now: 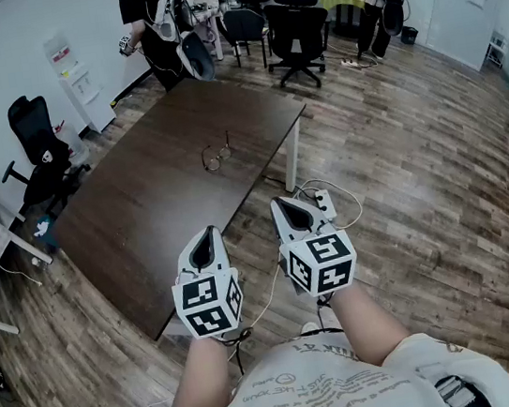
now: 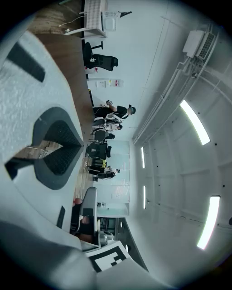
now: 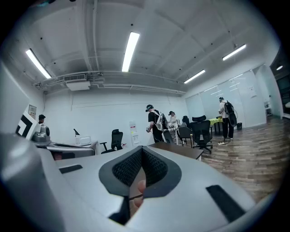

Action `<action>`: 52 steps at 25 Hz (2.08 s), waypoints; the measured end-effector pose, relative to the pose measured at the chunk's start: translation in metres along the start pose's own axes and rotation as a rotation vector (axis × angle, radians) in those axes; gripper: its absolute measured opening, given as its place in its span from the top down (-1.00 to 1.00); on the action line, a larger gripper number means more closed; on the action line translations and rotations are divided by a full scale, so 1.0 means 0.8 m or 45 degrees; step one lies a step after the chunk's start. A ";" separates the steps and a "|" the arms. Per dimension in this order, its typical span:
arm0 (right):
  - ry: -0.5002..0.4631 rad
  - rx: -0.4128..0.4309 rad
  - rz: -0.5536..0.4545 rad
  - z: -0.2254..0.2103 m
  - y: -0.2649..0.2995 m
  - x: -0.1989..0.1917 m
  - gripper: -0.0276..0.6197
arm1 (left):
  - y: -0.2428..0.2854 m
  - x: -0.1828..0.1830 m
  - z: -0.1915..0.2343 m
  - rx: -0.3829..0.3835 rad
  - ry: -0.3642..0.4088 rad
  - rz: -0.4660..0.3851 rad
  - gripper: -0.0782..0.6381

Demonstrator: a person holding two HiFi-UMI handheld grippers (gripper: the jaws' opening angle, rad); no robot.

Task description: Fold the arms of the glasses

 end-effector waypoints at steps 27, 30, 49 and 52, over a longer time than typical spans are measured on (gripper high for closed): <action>0.110 0.090 0.038 -0.136 0.024 0.023 0.88 | 0.112 -0.002 -0.080 0.103 -0.046 0.046 0.75; 0.107 0.093 0.048 -0.144 0.032 0.021 0.88 | 0.124 -0.004 -0.076 0.106 -0.071 0.051 0.75; 0.067 0.143 0.086 -0.196 0.170 0.031 0.88 | 0.264 -0.013 -0.027 0.129 -0.091 0.086 0.75; 0.069 0.144 0.093 -0.210 0.205 0.040 0.88 | 0.300 -0.011 -0.012 0.137 -0.095 0.109 0.75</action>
Point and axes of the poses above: the fingertips, and each gripper's own axes: y forward along the fingers, z to its left, x out of its top, the point moved 2 cm from there along -y, backward along the fingers, and after that the axes turned 10 degrees about y, right-handed, at the moved point
